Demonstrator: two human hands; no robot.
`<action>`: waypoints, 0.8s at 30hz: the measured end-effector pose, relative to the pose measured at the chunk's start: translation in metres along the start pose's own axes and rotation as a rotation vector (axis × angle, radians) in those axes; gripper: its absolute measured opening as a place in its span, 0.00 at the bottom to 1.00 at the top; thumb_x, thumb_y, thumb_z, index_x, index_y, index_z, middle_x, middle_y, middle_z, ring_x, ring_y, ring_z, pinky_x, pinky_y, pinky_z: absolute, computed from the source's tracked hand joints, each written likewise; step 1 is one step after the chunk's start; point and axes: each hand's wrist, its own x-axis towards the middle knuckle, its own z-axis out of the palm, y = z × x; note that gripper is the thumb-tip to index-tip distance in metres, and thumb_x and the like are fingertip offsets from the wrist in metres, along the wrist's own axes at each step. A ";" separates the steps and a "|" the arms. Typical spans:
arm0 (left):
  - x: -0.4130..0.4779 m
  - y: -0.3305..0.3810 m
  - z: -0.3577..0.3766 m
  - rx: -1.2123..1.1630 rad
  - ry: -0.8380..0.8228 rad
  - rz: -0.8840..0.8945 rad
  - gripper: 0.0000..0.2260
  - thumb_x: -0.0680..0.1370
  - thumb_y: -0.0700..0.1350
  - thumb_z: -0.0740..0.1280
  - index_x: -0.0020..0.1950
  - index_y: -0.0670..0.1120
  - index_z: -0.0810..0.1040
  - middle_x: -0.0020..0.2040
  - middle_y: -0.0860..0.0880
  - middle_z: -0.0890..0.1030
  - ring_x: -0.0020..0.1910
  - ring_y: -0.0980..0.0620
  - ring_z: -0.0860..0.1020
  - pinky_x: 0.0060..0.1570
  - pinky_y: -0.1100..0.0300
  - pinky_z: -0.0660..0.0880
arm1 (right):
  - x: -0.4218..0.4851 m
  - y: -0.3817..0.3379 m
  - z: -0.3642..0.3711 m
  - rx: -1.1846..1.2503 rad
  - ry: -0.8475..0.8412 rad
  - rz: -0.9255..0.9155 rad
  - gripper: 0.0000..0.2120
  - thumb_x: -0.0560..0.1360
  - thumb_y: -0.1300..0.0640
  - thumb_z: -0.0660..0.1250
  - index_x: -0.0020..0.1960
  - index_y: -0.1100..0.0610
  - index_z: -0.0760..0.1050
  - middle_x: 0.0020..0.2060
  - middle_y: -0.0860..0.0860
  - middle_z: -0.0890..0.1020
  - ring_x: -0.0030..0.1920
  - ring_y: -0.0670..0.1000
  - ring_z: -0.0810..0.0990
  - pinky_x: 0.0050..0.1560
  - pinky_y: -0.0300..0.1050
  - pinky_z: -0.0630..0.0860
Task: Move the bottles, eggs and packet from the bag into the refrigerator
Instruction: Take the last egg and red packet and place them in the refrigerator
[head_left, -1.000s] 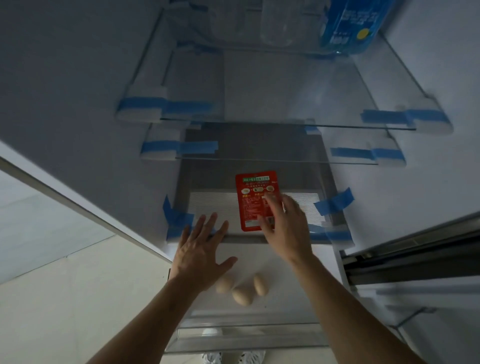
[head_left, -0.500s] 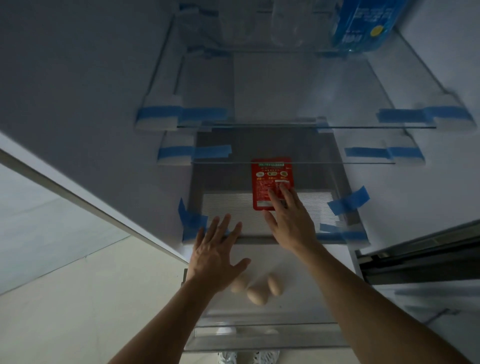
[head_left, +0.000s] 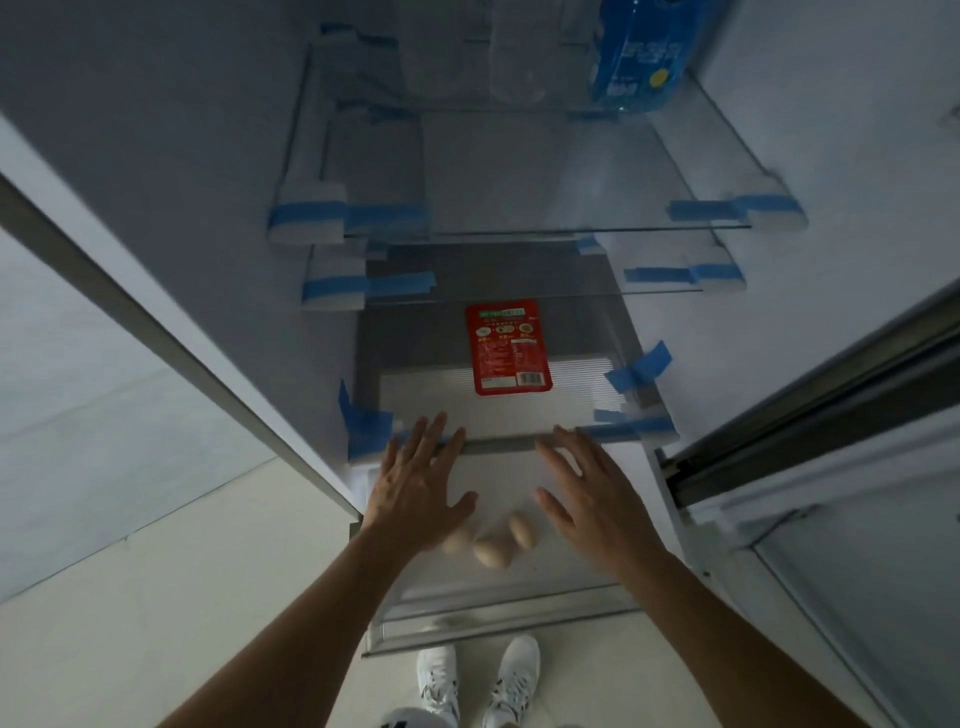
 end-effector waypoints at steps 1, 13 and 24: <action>-0.005 0.002 0.002 -0.002 0.013 0.031 0.37 0.78 0.66 0.58 0.81 0.54 0.46 0.82 0.49 0.41 0.80 0.48 0.39 0.78 0.47 0.38 | -0.015 -0.001 0.006 0.001 -0.013 -0.007 0.31 0.81 0.36 0.46 0.79 0.50 0.58 0.78 0.53 0.62 0.78 0.55 0.60 0.74 0.55 0.67; -0.019 0.002 0.009 0.055 -0.050 0.077 0.38 0.80 0.64 0.58 0.81 0.50 0.42 0.82 0.50 0.41 0.80 0.49 0.40 0.78 0.50 0.38 | -0.114 -0.015 0.057 -0.011 -0.157 -0.048 0.32 0.81 0.32 0.49 0.80 0.47 0.56 0.78 0.49 0.63 0.79 0.53 0.57 0.77 0.56 0.58; -0.014 0.002 0.014 0.060 -0.024 0.067 0.37 0.80 0.63 0.58 0.81 0.51 0.43 0.82 0.51 0.42 0.80 0.51 0.42 0.78 0.51 0.40 | -0.123 -0.013 0.077 -0.135 -0.053 -0.035 0.33 0.79 0.38 0.51 0.81 0.48 0.52 0.80 0.53 0.57 0.79 0.57 0.56 0.75 0.62 0.56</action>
